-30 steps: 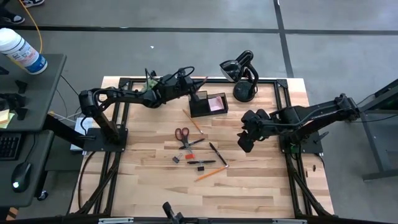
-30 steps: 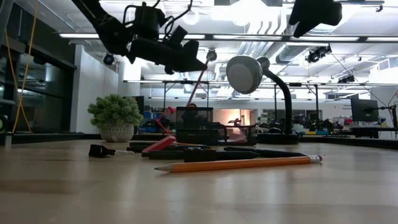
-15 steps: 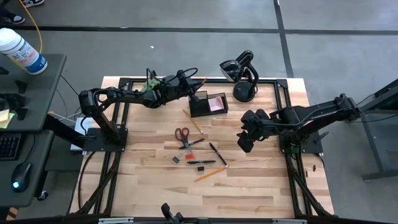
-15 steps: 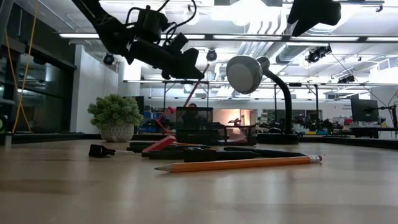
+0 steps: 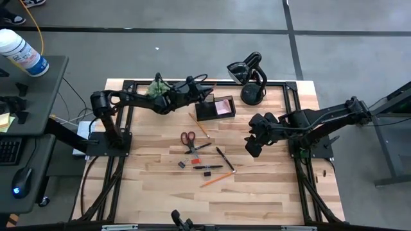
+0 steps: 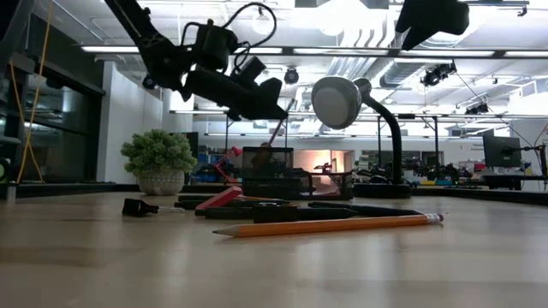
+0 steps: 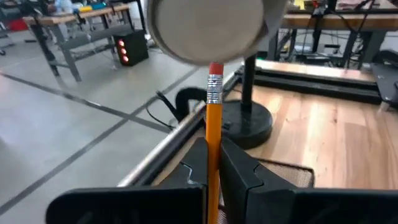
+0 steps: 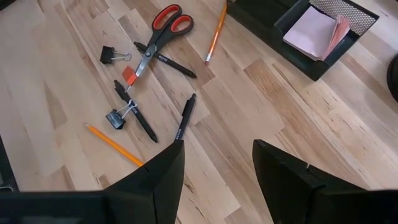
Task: Pick and place office supplies into organizer
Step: Put the middle orange pencil into the black desk organizer, then put the orange eraser into the black desk organizer
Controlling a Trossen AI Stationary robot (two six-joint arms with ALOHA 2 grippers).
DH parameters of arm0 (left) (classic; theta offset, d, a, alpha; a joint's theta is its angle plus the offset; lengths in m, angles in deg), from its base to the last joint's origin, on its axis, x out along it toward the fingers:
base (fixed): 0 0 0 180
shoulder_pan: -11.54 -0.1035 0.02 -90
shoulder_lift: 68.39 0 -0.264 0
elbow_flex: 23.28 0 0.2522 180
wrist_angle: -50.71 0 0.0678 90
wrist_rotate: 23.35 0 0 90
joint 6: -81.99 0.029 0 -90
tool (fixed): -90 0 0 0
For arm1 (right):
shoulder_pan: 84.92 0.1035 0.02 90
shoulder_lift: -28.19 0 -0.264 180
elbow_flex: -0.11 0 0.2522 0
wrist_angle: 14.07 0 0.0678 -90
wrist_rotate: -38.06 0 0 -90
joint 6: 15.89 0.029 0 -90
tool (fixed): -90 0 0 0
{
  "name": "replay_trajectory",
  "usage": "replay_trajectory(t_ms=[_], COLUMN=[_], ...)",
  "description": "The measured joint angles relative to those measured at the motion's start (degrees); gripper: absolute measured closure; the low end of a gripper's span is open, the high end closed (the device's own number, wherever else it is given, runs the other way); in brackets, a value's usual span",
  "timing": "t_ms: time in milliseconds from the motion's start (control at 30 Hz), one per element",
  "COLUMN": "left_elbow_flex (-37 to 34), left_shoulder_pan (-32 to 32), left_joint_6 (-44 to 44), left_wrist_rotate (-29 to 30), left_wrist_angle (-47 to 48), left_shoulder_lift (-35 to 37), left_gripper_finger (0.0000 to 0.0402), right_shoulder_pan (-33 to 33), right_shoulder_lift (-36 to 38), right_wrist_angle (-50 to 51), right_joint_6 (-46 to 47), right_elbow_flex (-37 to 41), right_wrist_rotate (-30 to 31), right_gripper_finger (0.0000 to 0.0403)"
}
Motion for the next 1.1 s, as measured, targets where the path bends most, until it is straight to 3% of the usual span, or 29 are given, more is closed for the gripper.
replay_trajectory(t_ms=[300,700,1000,1100], left_elbow_flex=[0.0,0.0,0.0,0.0], left_shoulder_pan=[0.1,0.2,0.2,0.2], left_joint_6=[-0.1,-3.2,-3.5,-4.6], left_wrist_rotate=[0.0,-1.4,-7.2,-11.0], left_wrist_angle=[-0.2,5.5,-7.3,-7.6], left_shoulder_lift=[-1.2,-1.2,-1.1,0.6], left_gripper_finger=[0.0394,0.031,0.0304,0.0309], right_shoulder_pan=[0.0,-0.1,0.0,0.0], right_shoulder_lift=[0.0,0.0,0.0,0.0], right_wrist_angle=[-0.1,-0.1,-0.1,-0.1], right_joint_6=[0.0,0.0,-0.3,-0.6], right_elbow_flex=[0.0,0.0,0.0,0.0], right_wrist_rotate=[0.0,0.6,0.6,0.7], right_gripper_finger=[0.0219,0.0219,0.0219,0.0219])
